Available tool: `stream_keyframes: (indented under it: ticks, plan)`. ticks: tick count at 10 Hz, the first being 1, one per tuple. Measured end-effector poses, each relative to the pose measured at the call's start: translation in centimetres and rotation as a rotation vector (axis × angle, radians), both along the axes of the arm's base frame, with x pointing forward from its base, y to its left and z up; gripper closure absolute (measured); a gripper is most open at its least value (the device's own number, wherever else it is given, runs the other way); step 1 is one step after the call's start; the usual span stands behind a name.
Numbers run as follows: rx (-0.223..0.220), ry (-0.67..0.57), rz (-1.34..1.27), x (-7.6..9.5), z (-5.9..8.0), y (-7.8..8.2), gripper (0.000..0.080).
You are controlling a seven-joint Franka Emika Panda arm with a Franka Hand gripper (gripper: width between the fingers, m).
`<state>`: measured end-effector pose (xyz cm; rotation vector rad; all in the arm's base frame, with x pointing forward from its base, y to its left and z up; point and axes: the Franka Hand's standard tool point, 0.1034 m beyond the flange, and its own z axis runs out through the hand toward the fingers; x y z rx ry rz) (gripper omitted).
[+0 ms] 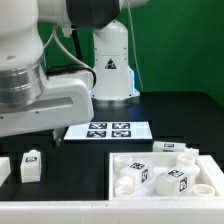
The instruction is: Assemble one leg
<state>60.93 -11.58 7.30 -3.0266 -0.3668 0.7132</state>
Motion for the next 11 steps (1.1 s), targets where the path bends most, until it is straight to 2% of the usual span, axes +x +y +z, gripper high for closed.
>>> stream_keyframes:
  ticks: [1, 2, 3, 4, 5, 7, 8, 9, 10, 11]
  plan:
    - [0.004, 0.107, -0.015, -1.5, -1.0, 0.2, 0.0151]
    - [0.005, 0.149, -0.012, -1.6, -1.9, 0.5, 0.0151]
    - [0.008, 0.211, -0.012, -2.4, -2.5, 0.9, 0.0151]
    - [0.014, 0.311, -0.015, -3.2, -2.5, 1.4, 0.0151]
    - [0.014, 0.365, -0.014, -3.1, -2.7, 1.7, 0.0151]
    - [-0.004, 0.361, -0.005, -3.3, -2.6, 2.3, 0.0151]
    - [-0.055, 0.31, 0.027, -2.6, -3.2, 1.8, 0.0151]
    - [-0.046, 0.282, 0.105, -2.2, -3.0, 1.1, 0.0151]
    - [-0.042, 0.29, 0.11, -2.3, -2.6, 1.0, 0.0151]
    - [-0.04, 0.292, 0.11, -2.4, -2.9, 1.1, 0.0151]
